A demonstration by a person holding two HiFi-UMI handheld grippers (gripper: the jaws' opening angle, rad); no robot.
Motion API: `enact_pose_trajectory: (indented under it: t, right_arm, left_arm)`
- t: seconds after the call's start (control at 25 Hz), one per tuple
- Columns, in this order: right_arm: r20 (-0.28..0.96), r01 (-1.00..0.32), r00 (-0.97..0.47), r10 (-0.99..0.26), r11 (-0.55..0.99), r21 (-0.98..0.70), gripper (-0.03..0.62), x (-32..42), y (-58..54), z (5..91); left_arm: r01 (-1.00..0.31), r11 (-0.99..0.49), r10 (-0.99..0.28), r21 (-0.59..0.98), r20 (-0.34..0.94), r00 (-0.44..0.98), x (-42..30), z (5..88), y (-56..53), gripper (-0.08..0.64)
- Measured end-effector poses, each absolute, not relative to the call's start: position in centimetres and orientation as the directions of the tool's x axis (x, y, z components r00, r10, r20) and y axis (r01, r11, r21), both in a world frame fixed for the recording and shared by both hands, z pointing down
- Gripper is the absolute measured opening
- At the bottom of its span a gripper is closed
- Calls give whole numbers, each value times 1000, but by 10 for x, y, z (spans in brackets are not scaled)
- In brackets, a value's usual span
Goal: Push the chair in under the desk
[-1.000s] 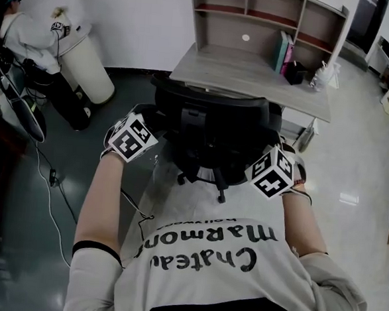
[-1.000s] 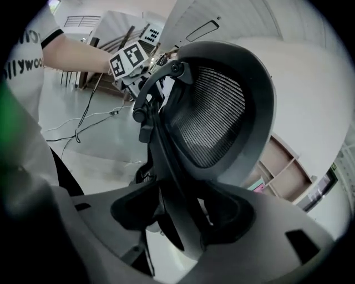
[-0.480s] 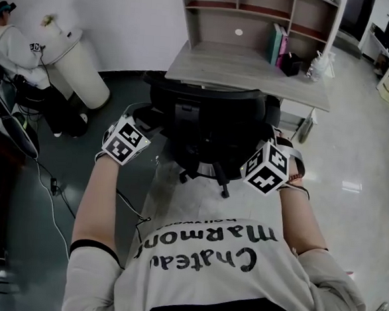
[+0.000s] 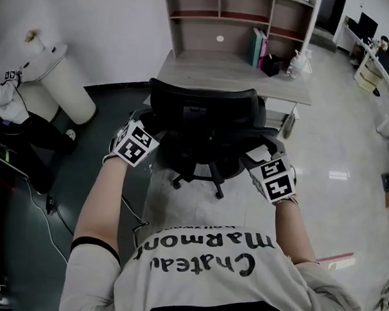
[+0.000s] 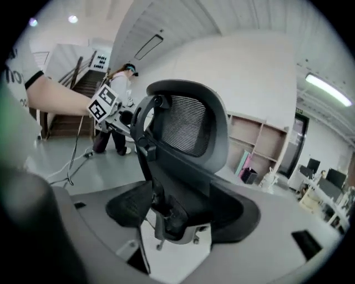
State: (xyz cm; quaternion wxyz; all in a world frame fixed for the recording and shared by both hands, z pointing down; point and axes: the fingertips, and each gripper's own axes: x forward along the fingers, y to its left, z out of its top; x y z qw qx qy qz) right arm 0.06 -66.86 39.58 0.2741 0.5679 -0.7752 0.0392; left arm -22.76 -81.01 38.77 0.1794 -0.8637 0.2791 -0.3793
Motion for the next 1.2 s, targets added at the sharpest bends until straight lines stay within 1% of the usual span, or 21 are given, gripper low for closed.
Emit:
enact_pose_trajectory:
  t: [0.08, 0.12, 0.2, 0.24, 0.28, 0.36, 0.44, 0.52, 0.68, 0.76, 0.84, 0.92, 1.04, 1.2]
  right_arm:
    - [458, -931, -216, -862, 323, 168, 312, -1, -651, 399]
    - [446, -943, -224, -867, 309, 127, 289, -1, -642, 399]
    - [403, -954, -267, -875, 300, 18, 203, -5, -626, 397]
    - [373, -953, -294, -880, 299, -46, 187, -8, -618, 394]
    - [343, -949, -314, -885, 296, -105, 187, -11, -611, 390]
    - [295, -942, -328, -898, 285, -180, 165, -15, -601, 380]
    - [279, -943, -315, -907, 268, -195, 134, -20, -592, 376]
    - [290, -951, -295, -910, 250, -182, 106, -26, -585, 379]
    - [322, -950, -299, -898, 248, -189, 69, -49, -575, 389]
    - [328, -945, -315, -891, 262, -195, 52, -64, -570, 393]
    - [335, -940, -329, -883, 273, -202, 46, -79, -566, 398]
    - [341, -934, -343, -875, 278, -226, 36, -93, -563, 404]
    - [328, -918, -359, -874, 267, -293, 9, -111, -560, 408]
    - [303, -904, -371, -878, 266, -335, 9, -133, -557, 405]
  left_arm:
    - [-331, -777, -617, -536, 542, 570, -224, 387, -810, 241]
    - [-319, -778, -613, -541, 544, 573, -223, 387, -809, 242]
    - [-289, -788, -597, -543, 562, 572, -222, 386, -807, 255]
    - [-288, -789, -596, -543, 562, 573, -223, 383, -805, 261]
    - [-308, -783, -605, -541, 545, 581, -224, 377, -802, 256]
    - [-388, -767, -627, -511, 470, 621, -227, 359, -793, 197]
    - [-452, -777, -619, -437, 404, 674, -228, 348, -774, 164]
    - [-486, -800, -595, -351, 362, 718, -228, 347, -748, 119]
    - [-536, -835, -545, -123, 319, 775, -227, 363, -696, 103]
    - [-533, -846, -506, 12, 300, 809, -226, 373, -671, 95]
    - [-519, -849, -478, 98, 278, 833, -227, 379, -651, 86]
    - [-511, -851, -469, 124, 260, 844, -231, 380, -636, 69]
    - [-504, -855, -468, 119, 239, 851, -240, 373, -618, 46]
    - [-504, -857, -477, 107, 209, 854, -253, 365, -596, 32]
